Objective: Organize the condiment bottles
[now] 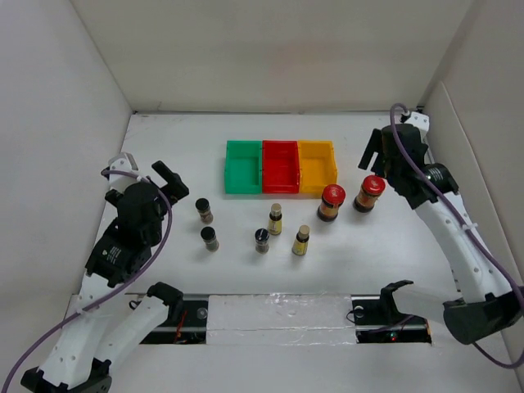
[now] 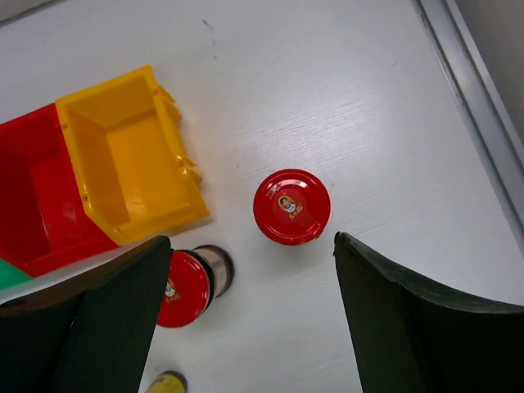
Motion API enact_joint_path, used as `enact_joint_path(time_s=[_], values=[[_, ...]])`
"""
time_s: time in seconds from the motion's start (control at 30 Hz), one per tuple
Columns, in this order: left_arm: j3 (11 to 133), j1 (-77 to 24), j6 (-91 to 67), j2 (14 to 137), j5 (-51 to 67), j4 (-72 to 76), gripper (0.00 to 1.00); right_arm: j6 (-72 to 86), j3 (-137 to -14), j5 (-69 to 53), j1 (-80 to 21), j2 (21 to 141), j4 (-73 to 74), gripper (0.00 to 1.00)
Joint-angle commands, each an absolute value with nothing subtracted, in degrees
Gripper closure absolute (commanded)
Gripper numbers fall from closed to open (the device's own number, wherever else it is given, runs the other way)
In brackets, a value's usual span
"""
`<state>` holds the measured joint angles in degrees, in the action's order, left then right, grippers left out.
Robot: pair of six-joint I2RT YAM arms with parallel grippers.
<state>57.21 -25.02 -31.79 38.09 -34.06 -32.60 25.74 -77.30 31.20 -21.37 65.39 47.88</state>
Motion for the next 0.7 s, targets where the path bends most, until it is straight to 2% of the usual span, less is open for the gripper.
enact_joint_path(time_s=[0.0,0.07,0.13,0.2,0.4,0.47,0.67], values=[[56.8,-24.8,-30.8,38.8,-31.8,-29.8,0.01,26.7,-76.0,20.3,-16.3,67.2,39.6,0.16],[56.5,-24.8,-30.4,38.9,-30.6,-29.3,0.01,26.6,-75.0,15.3,-18.4,68.9,37.8,0.15],[56.3,-24.8,-30.1,38.8,-30.1,-29.1,0.01,27.4,-73.7,17.1,-21.7,69.4,36.4,0.09],[56.1,-24.8,-30.0,38.7,-29.5,-28.7,0.01,27.7,-73.3,19.2,-25.5,69.8,35.8,0.08],[56.1,-24.8,-29.7,38.7,-28.7,-28.7,0.01,27.2,-71.7,17.6,-26.2,74.7,37.4,0.07],[56.0,-24.8,-29.6,38.5,-28.3,-28.7,0.01,27.2,-69.4,18.5,-26.2,75.3,36.8,0.00],[55.7,-24.8,-29.4,38.4,-27.8,-28.6,0.01,26.5,-66.8,15.4,-26.7,78.2,34.2,0.00]])
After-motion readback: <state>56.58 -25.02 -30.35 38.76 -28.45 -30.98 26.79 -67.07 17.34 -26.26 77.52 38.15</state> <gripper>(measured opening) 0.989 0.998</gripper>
